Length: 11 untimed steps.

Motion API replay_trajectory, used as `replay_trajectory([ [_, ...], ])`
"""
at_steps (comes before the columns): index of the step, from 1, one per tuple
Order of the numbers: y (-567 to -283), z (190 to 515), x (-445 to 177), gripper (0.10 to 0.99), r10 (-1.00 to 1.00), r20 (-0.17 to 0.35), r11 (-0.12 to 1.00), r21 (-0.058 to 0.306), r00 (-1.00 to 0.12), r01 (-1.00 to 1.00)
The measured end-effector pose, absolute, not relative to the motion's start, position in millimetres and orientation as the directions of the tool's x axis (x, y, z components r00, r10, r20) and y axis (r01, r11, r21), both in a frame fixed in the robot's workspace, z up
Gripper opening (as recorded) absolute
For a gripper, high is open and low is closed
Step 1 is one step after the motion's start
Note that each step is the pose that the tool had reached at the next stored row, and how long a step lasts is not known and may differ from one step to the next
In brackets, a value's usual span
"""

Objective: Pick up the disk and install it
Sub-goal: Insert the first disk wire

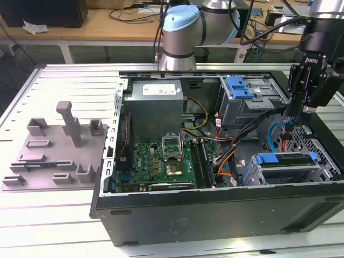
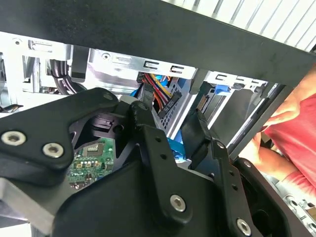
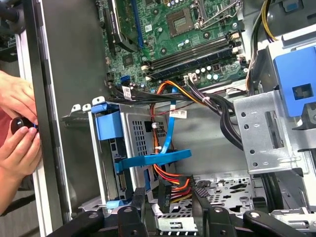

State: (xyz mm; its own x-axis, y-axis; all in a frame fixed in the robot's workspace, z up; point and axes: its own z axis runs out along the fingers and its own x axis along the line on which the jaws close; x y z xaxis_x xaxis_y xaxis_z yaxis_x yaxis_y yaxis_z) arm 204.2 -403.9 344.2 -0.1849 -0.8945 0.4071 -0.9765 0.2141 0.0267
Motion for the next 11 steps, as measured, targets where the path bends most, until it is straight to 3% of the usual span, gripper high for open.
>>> replay_trajectory([
  [2, -404.0, 344.2, 204.2, 0.490, -0.894, 0.407, 0.214, 0.027, -0.185, -0.976],
  [3, -404.0, 344.2, 204.2, 0.357, -0.894, 0.407, 0.214, 0.027, -0.185, -0.976],
  [4, -404.0, 344.2, 204.2, 0.294, -0.894, 0.407, 0.214, 0.027, -0.185, -0.976],
  [11, -404.4, 344.1, 204.1, 0.294, -0.894, 0.408, 0.214, 0.029, -0.184, -0.976],
])
